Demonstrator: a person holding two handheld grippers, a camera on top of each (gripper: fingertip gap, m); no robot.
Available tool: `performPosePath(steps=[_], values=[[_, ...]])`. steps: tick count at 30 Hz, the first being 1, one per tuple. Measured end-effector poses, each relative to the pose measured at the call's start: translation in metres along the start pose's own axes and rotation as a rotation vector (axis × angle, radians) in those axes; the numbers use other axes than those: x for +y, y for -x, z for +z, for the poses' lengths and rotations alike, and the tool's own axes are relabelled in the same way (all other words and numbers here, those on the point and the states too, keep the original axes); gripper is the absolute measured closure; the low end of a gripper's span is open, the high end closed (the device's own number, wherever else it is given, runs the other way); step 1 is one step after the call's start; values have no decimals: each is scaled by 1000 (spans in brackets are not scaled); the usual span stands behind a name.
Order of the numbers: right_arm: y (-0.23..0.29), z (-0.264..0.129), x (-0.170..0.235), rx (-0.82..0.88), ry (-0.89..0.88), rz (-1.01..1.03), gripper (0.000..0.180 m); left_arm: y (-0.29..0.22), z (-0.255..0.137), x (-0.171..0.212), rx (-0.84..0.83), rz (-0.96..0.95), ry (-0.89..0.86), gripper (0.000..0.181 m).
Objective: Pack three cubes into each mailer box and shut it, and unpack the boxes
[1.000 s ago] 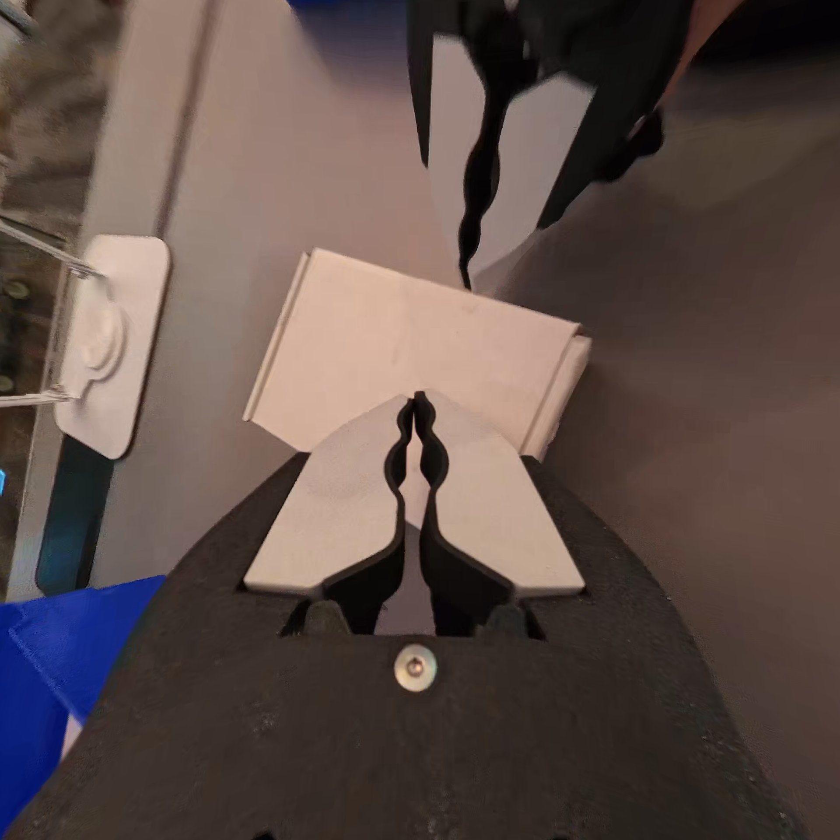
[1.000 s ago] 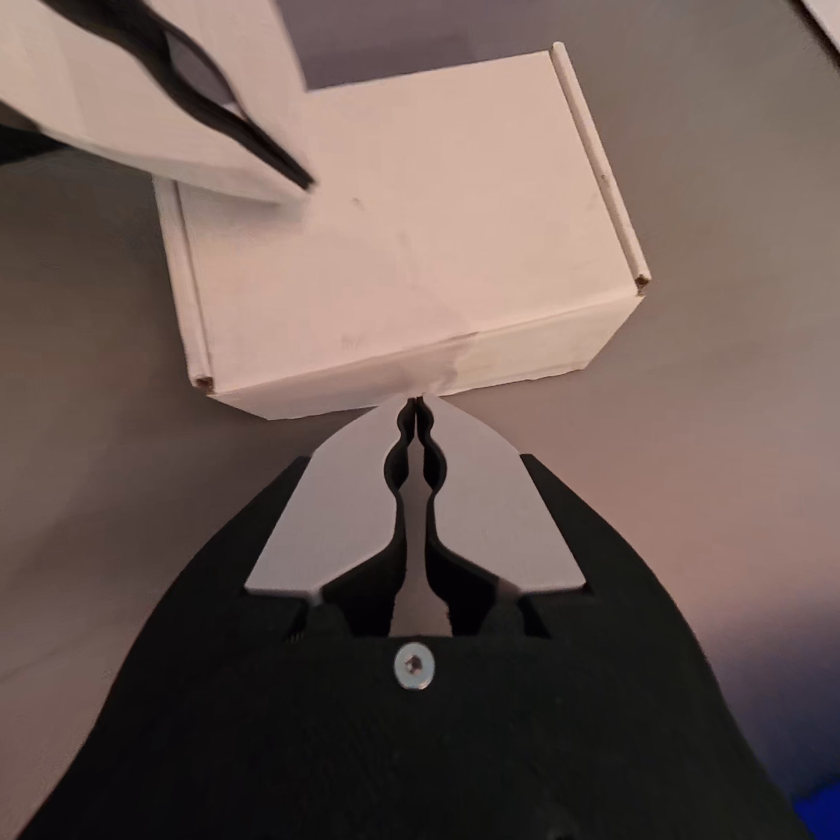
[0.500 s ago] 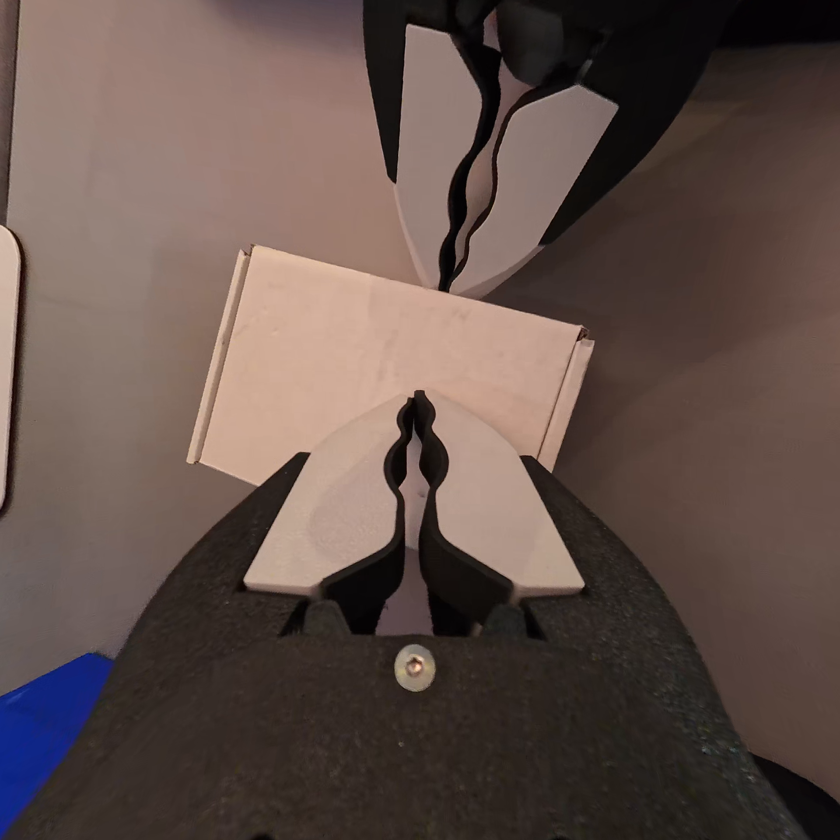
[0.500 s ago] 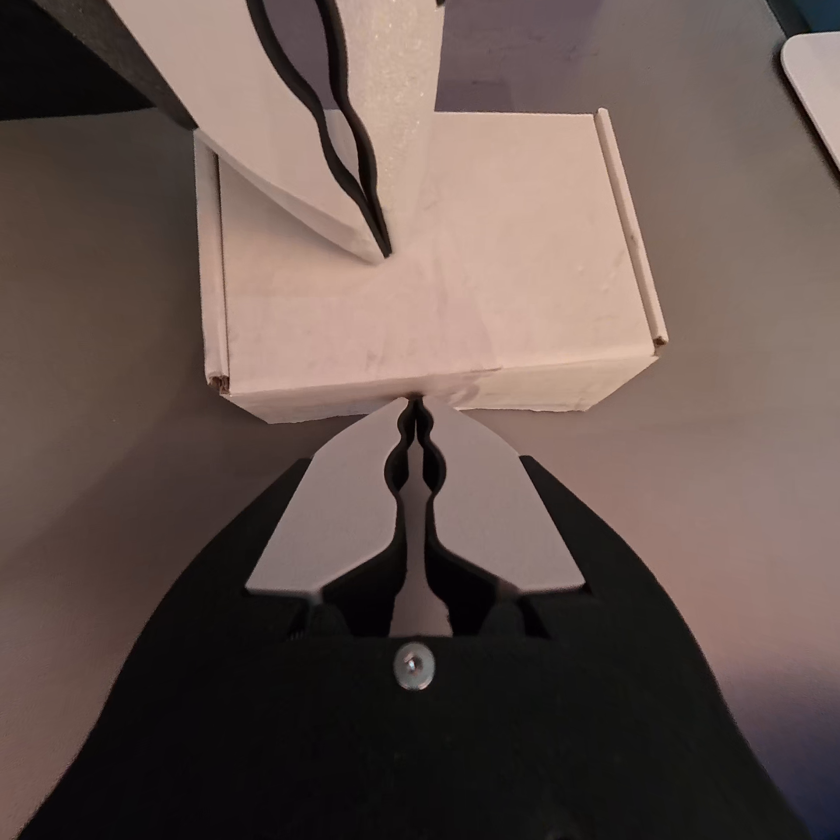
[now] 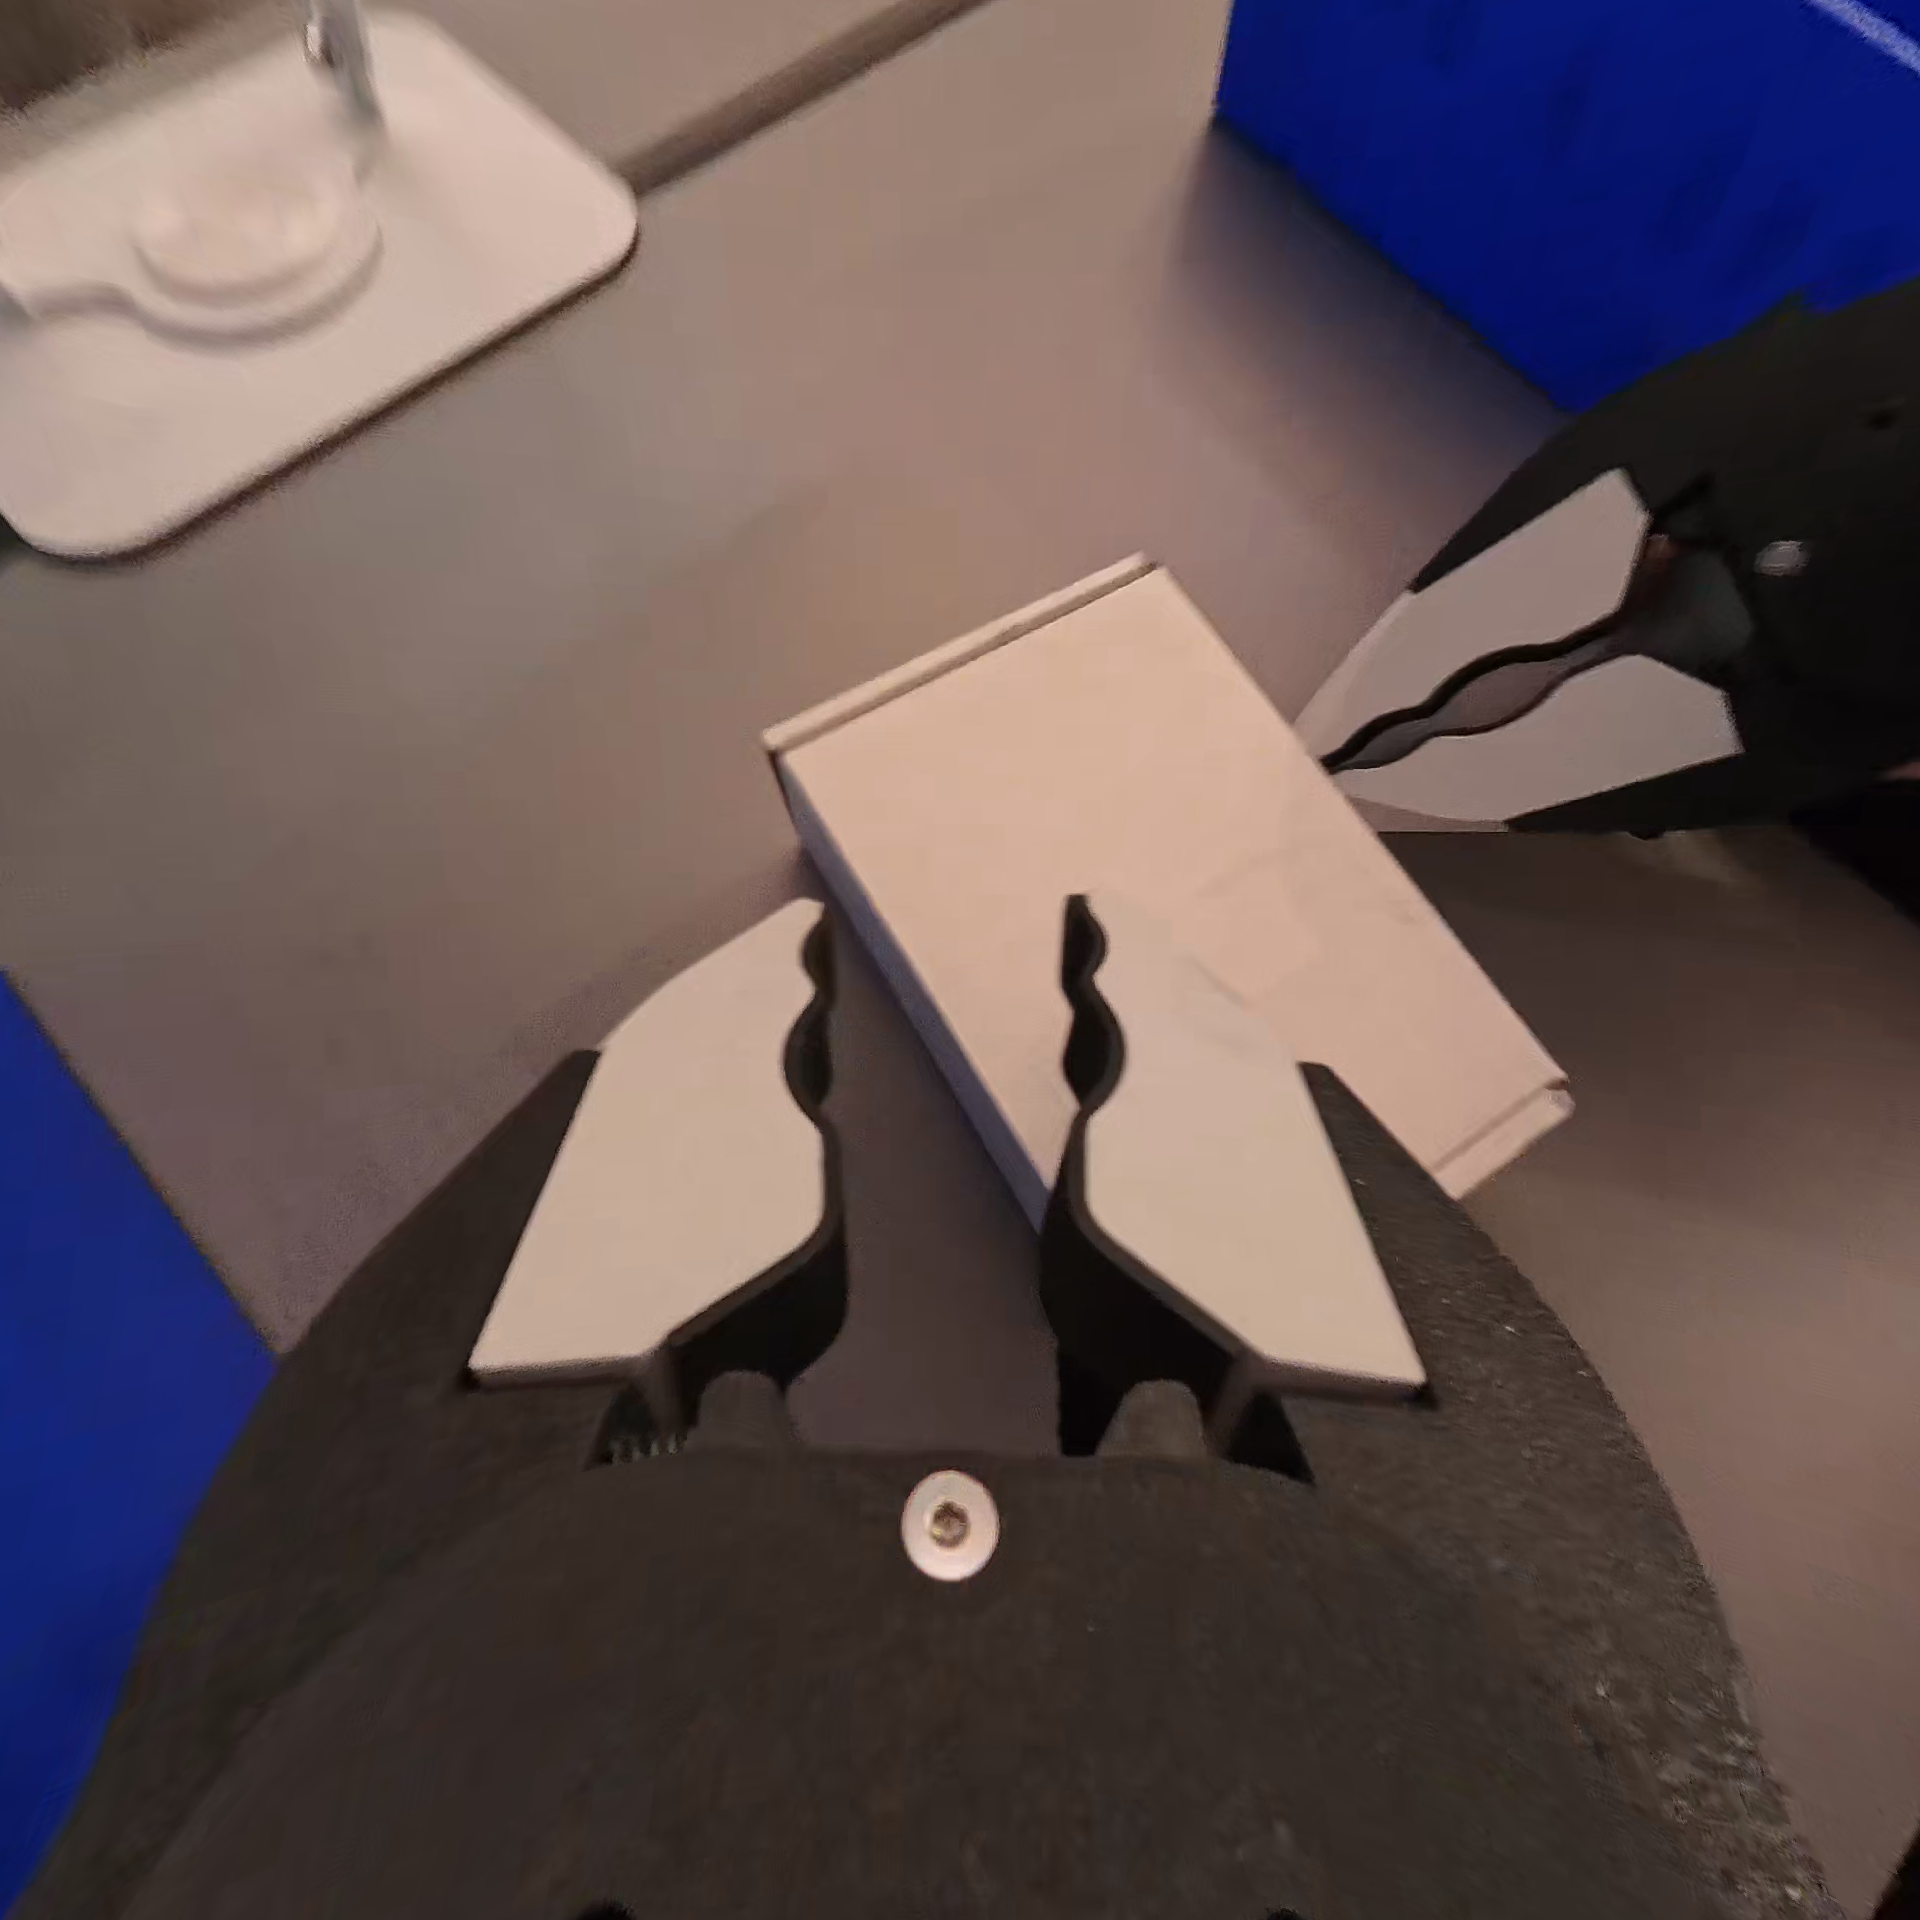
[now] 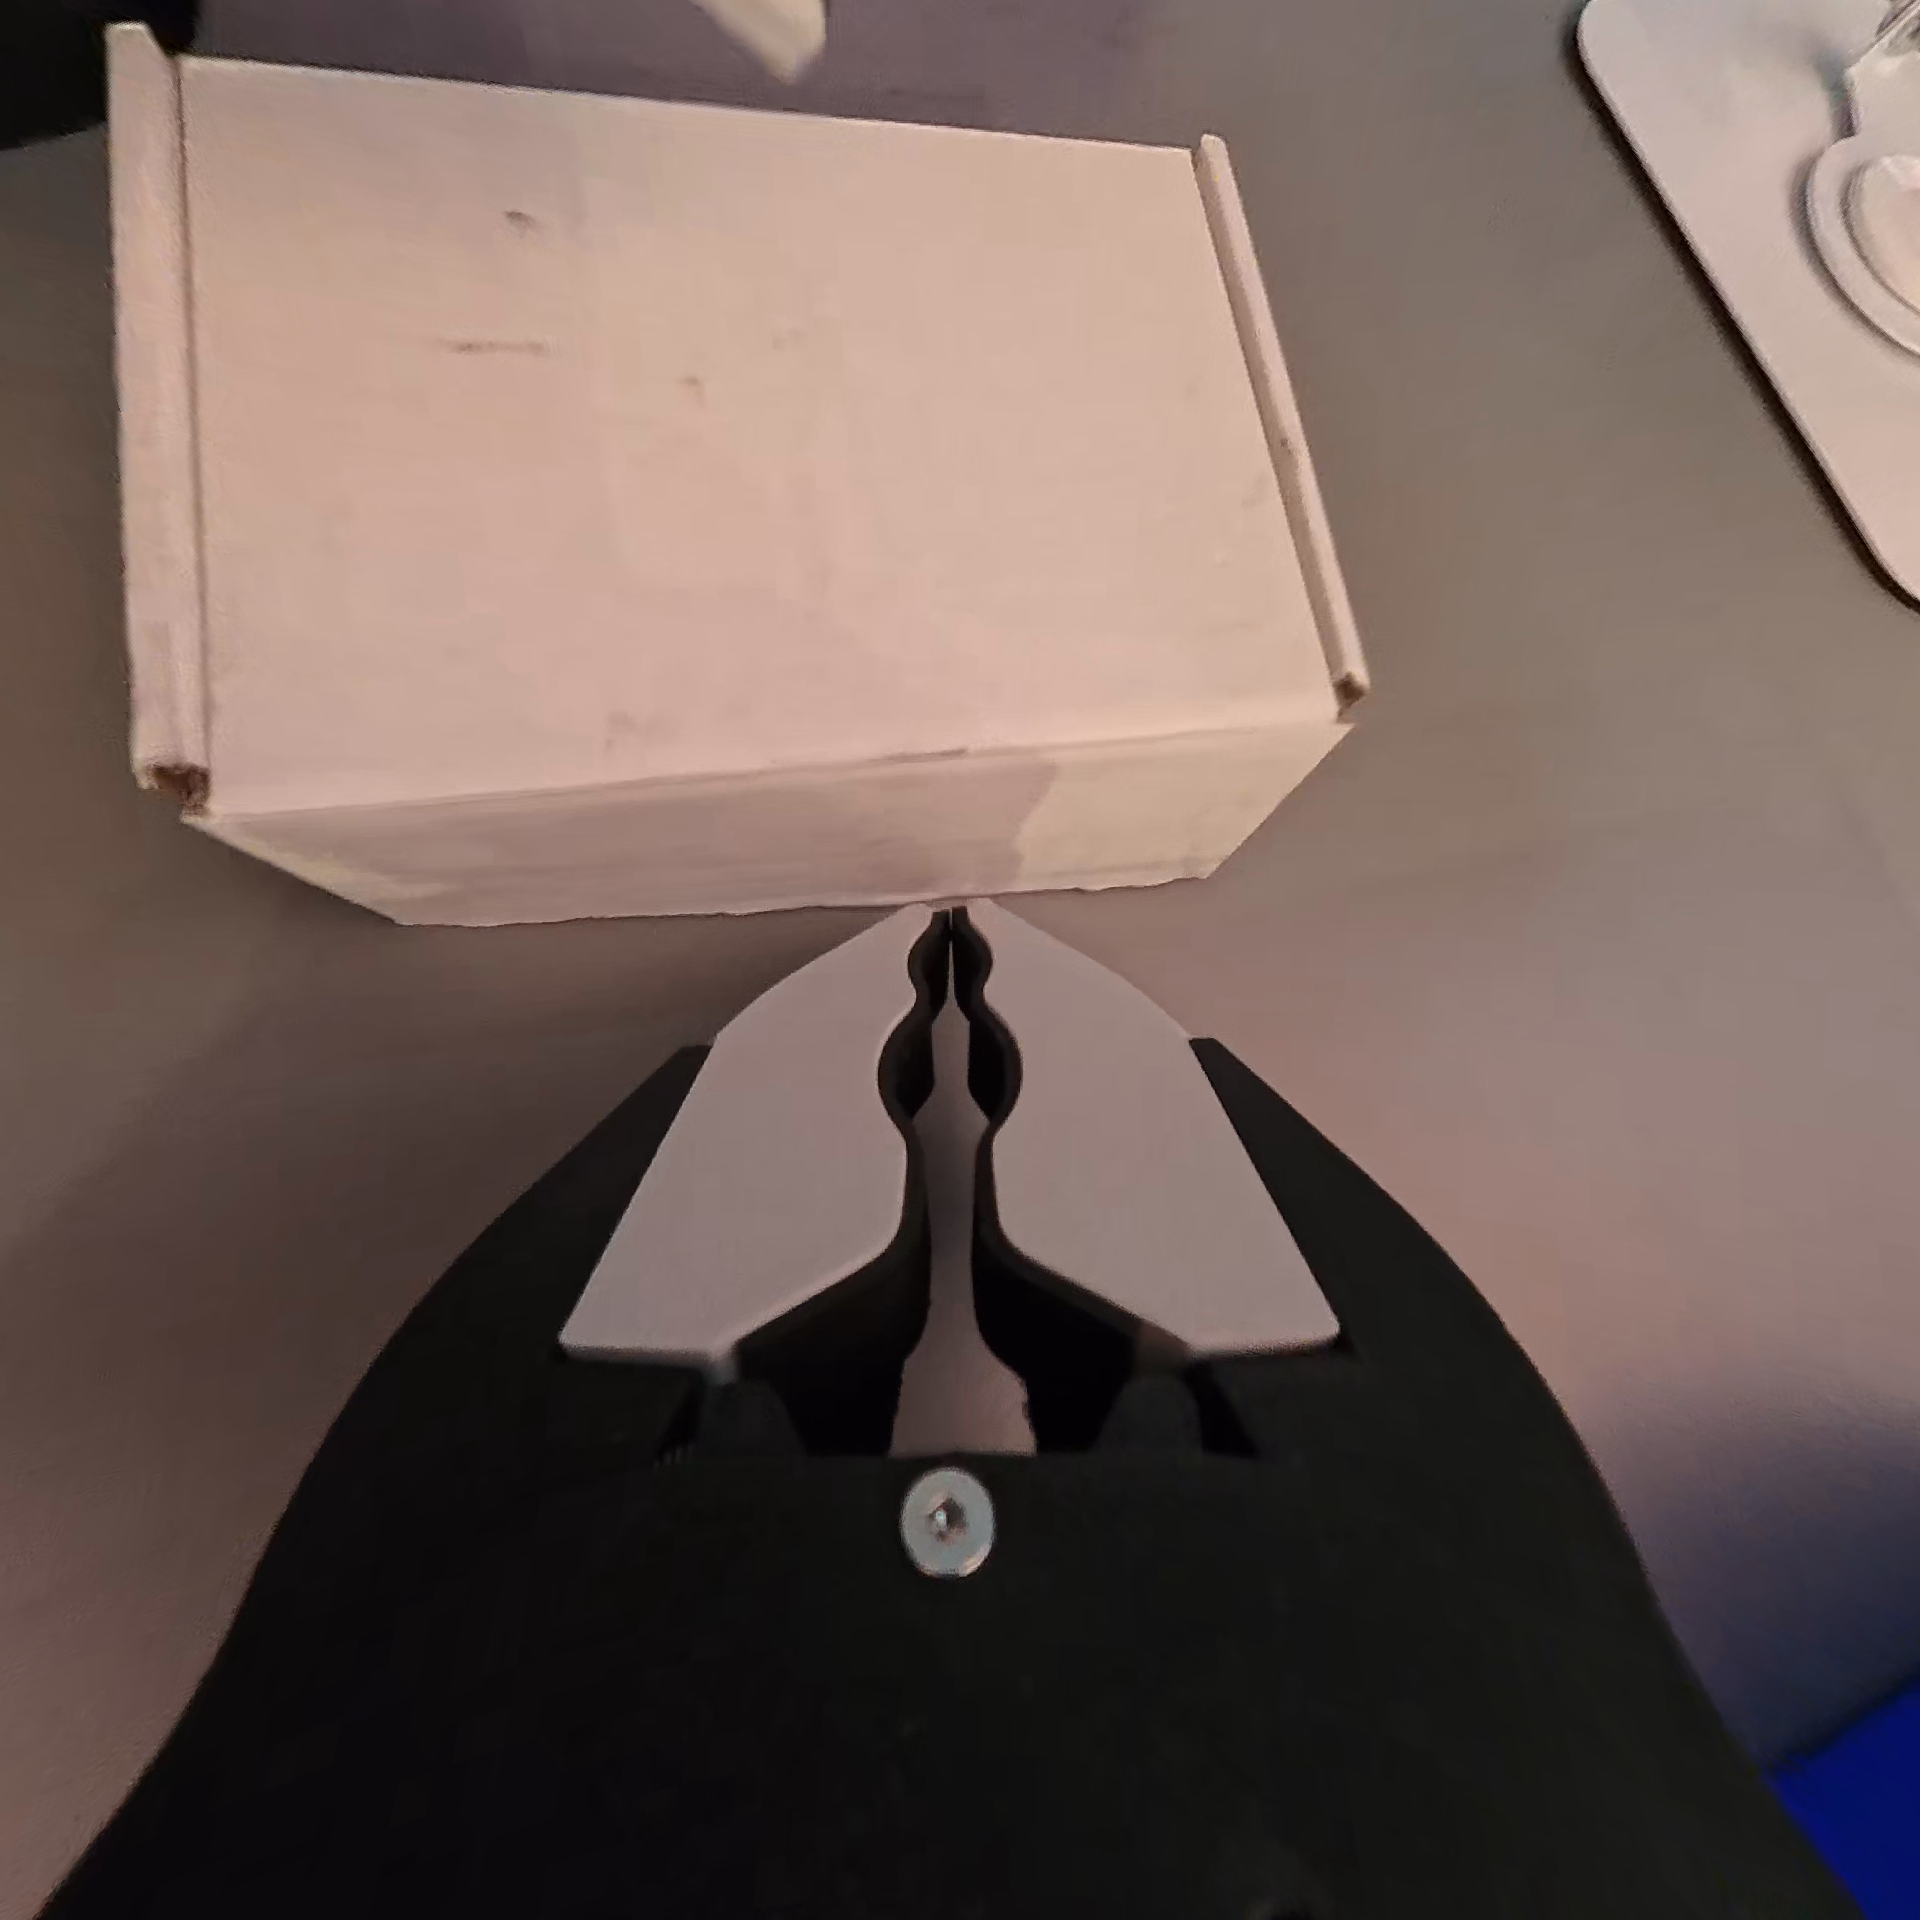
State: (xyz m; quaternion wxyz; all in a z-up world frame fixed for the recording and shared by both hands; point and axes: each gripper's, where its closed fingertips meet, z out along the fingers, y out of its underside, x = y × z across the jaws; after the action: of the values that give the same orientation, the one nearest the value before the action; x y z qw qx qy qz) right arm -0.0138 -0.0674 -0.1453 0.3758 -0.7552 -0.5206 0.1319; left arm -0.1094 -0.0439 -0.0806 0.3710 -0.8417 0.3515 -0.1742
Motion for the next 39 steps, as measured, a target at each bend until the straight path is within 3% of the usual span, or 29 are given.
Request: performPosePath(steps=[2,3,9,23,28,39], values=[[0,3,-3,2,-10,-5,178,5,9,11,8,-82,45,120],[-1,3,-3,14,-9,-13,178,6,13,16,24,-122,64,119],[0,3,-6,27,-29,-34,178,-11,26,22,278,-335,86,128],[1,3,-6,-34,-18,6,179,-11,30,19,283,-296,75,127],[-41,-1,4,166,64,35,179,-17,31,19,341,-299,73,130],[-41,16,4,132,98,19,180,-17,31,19,319,-256,110,131]])
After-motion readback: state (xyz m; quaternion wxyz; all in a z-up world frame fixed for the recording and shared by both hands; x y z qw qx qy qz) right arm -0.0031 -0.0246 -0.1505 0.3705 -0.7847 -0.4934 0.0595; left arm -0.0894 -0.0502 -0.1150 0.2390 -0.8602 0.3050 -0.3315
